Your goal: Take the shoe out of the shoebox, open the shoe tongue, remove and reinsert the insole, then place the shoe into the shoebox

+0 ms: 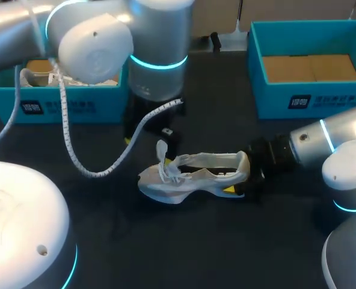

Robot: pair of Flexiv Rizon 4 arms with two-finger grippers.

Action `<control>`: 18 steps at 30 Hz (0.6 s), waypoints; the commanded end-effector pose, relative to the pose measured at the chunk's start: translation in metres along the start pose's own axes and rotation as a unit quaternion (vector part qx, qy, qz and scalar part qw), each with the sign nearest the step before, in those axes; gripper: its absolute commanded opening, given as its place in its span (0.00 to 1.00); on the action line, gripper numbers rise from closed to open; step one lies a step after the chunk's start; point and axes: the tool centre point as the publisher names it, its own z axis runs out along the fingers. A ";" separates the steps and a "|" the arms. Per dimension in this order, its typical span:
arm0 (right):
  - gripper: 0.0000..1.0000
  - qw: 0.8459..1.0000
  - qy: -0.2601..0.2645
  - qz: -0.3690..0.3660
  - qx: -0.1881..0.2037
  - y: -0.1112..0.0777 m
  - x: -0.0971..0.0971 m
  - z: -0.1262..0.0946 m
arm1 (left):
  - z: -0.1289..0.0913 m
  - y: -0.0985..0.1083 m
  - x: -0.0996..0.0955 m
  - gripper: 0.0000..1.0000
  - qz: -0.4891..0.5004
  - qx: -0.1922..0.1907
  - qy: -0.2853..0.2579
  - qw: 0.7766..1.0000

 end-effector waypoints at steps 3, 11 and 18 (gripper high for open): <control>0.00 1.000 -0.001 0.000 0.002 -0.002 0.000 0.003 | -0.033 -0.009 0.002 1.00 0.350 0.062 -0.007 0.935; 0.00 1.000 -0.001 0.000 0.002 -0.002 0.000 0.003 | -0.051 -0.022 0.012 1.00 0.530 0.092 0.020 0.843; 0.00 1.000 -0.001 0.000 0.002 -0.002 0.000 0.003 | -0.052 -0.040 0.040 0.00 0.594 0.097 0.037 0.798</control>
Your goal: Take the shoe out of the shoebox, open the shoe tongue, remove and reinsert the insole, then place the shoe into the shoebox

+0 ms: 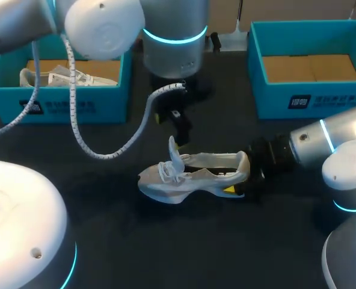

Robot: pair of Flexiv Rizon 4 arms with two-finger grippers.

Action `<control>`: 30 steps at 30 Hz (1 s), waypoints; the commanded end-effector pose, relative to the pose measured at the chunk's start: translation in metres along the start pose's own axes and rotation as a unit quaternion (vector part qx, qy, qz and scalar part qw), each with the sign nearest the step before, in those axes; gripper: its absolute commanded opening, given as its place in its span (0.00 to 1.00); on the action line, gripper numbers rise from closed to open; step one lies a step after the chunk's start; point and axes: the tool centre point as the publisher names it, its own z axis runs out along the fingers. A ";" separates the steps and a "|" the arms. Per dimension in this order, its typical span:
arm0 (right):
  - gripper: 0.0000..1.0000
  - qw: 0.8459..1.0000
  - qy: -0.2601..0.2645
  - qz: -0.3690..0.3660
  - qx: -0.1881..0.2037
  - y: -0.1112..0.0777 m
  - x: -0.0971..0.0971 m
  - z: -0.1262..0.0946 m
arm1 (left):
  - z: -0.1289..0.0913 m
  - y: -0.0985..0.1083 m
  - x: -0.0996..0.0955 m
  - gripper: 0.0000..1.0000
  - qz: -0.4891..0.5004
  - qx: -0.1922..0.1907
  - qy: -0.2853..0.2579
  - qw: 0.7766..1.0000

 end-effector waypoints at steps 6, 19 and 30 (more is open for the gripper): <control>0.00 1.000 0.000 0.000 0.002 -0.002 0.000 0.003 | 0.003 -0.035 0.012 0.00 0.375 0.091 0.054 0.921; 0.00 1.000 0.000 0.000 0.002 -0.002 0.000 0.003 | 0.003 -0.035 0.012 0.00 0.375 0.091 0.054 0.921; 0.00 1.000 0.000 0.000 0.002 -0.002 0.000 0.003 | 0.003 -0.035 0.012 0.00 0.375 0.091 0.054 0.921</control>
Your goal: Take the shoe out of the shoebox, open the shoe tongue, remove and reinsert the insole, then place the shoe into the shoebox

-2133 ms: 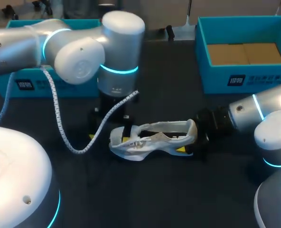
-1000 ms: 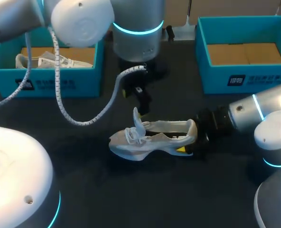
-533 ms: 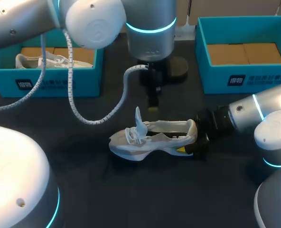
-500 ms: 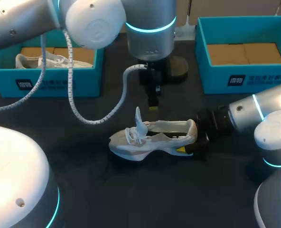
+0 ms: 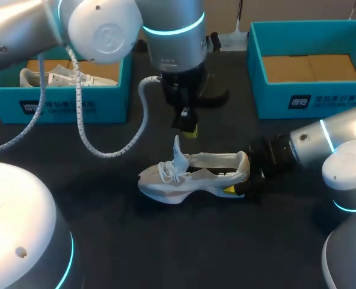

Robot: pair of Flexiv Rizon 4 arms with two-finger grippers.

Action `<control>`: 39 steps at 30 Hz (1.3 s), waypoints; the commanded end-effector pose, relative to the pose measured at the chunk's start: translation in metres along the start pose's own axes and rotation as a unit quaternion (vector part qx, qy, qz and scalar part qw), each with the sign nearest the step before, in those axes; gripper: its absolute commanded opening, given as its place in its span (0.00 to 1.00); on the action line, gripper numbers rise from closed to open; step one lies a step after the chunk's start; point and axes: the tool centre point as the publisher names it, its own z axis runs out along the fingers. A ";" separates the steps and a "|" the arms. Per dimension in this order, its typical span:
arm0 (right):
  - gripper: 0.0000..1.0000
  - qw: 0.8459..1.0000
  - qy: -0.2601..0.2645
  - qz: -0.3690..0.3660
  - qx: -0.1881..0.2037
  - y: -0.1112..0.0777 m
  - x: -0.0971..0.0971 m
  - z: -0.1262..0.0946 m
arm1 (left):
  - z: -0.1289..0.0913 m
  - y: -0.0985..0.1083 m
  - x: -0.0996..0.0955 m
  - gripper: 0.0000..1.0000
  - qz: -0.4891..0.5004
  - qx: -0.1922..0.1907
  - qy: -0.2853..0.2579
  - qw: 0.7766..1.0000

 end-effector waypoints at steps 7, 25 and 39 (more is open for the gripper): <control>0.00 1.000 -0.001 0.000 0.002 -0.002 0.000 0.003 | 0.019 -0.003 -0.006 0.00 0.012 -0.006 -0.003 1.000; 0.00 1.000 -0.001 0.000 0.002 -0.002 0.000 0.003 | 0.064 -0.016 -0.028 0.00 0.002 -0.010 -0.010 1.000; 0.00 1.000 -0.001 0.000 0.002 -0.002 0.000 0.003 | 0.080 -0.021 -0.031 0.00 -0.006 -0.001 -0.005 1.000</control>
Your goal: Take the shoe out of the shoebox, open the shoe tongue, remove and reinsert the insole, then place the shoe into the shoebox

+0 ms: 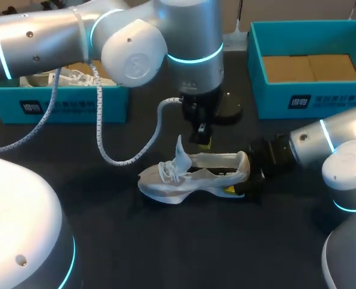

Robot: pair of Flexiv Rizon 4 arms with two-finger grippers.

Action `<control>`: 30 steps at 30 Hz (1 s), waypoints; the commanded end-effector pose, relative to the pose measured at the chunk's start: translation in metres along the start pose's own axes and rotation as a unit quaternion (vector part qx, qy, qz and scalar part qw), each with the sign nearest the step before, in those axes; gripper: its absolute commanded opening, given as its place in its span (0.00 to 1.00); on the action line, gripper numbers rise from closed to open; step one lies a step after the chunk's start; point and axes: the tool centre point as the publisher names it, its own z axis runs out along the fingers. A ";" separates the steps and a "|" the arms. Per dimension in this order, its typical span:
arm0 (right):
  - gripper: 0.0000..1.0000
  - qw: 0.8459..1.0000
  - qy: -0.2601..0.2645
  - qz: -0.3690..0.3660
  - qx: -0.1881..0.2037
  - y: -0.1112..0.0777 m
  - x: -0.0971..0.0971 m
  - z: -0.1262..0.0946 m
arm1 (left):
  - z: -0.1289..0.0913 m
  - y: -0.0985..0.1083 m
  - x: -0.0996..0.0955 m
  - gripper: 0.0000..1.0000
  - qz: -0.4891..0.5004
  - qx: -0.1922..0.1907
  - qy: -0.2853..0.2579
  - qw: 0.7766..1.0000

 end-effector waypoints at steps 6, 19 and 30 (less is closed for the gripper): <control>0.00 1.000 -0.001 0.000 0.002 -0.002 0.000 0.003 | 0.043 -0.009 -0.009 0.00 -0.020 0.008 0.023 0.999; 0.00 1.000 -0.001 0.000 0.002 -0.002 0.000 0.003 | 0.081 -0.015 -0.008 0.00 -0.048 0.012 0.055 0.997; 0.00 1.000 -0.001 0.000 0.002 -0.002 0.000 0.003 | 0.100 -0.016 0.001 0.00 -0.062 0.014 0.093 0.994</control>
